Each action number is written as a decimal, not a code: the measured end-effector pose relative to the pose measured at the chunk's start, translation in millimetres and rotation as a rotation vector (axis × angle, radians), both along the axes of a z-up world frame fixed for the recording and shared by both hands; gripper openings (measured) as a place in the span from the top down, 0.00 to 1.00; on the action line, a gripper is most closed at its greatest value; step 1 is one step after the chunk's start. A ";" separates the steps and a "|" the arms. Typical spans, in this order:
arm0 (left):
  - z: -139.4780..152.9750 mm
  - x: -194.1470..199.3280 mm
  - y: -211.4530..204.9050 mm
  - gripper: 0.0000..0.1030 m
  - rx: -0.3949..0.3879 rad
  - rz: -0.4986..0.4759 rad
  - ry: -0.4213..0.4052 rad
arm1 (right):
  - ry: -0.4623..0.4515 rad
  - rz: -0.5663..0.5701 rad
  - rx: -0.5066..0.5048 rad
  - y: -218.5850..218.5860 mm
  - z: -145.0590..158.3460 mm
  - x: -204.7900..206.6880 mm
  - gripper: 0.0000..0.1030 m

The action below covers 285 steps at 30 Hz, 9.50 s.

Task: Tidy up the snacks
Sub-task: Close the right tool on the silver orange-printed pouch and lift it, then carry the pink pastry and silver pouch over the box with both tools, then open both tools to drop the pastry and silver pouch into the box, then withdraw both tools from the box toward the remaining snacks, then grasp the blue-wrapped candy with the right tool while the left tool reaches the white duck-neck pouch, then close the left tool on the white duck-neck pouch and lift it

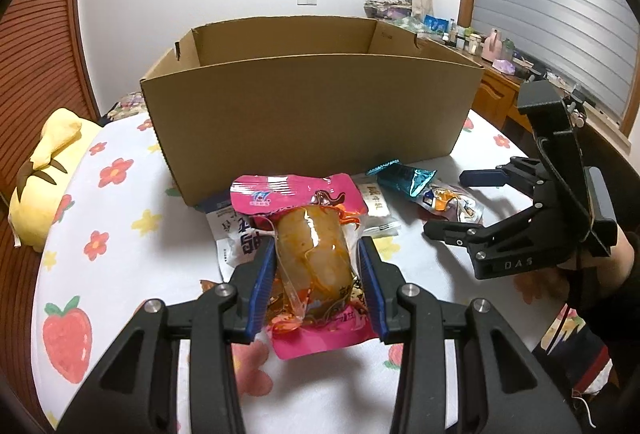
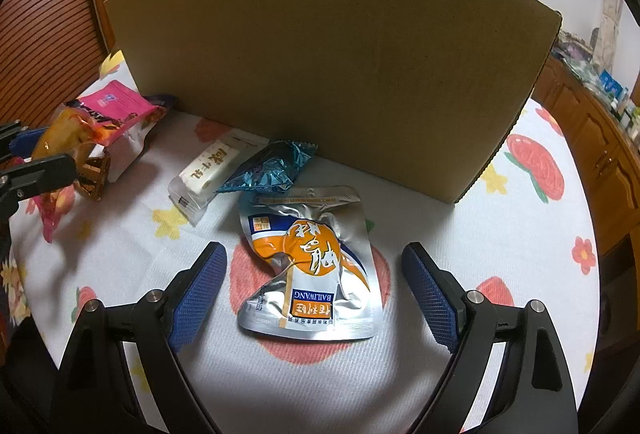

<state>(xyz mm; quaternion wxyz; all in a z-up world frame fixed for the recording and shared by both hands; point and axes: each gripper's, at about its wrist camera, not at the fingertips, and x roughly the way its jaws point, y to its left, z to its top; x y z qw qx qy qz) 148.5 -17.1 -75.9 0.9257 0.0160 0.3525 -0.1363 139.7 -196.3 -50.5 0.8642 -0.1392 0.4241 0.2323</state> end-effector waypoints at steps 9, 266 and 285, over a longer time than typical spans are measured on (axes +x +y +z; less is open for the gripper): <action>-3.9 -5.1 2.1 0.61 -0.024 -0.003 0.004 | 0.015 0.011 0.000 -0.4 -0.3 0.1 0.11; -44.4 77.7 22.7 0.00 0.080 0.084 0.175 | -0.014 -0.032 0.089 16.4 16.8 -31.9 0.84; -37.5 96.3 30.2 0.17 0.015 0.068 0.207 | -0.028 -0.037 0.098 13.7 10.7 -42.6 0.81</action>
